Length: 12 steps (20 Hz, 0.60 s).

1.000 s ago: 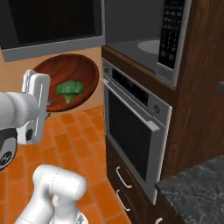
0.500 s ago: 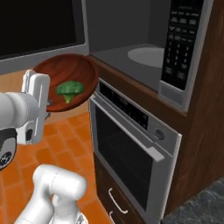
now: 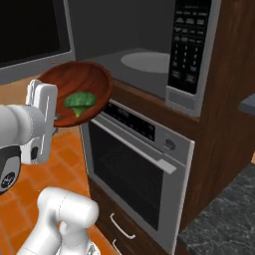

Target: Pick the broccoli from the sink and place it in the bowl. Then pick the bowl and place it in the microwave. Then close the microwave door and press the start button.

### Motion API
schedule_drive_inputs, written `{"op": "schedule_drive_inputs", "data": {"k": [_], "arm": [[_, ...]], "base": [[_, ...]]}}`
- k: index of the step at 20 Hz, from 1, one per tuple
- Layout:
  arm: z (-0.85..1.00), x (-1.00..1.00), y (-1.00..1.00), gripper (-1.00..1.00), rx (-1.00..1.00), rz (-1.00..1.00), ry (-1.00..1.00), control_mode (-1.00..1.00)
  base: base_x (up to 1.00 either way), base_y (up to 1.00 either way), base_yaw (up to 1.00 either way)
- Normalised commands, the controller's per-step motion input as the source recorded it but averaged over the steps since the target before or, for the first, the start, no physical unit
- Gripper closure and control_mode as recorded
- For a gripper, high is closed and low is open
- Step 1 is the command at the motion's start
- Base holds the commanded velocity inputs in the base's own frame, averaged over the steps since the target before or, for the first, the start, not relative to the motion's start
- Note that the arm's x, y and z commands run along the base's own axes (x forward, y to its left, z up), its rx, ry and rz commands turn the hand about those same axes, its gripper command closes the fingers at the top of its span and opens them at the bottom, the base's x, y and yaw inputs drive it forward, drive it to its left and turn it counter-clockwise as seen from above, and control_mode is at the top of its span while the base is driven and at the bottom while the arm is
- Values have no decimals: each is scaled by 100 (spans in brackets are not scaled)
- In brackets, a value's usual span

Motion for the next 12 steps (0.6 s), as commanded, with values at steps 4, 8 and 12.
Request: {"op": "schedule_drive_inputs", "data": {"k": [4,8,12], "arm": [[0,0,0,100,0,0,0,100],[0,0,0,100,0,0,0,100],[0,0,0,100,0,0,0,100]], "base": [[63,13,-37],[71,15,-16],[55,26,-5]]}}
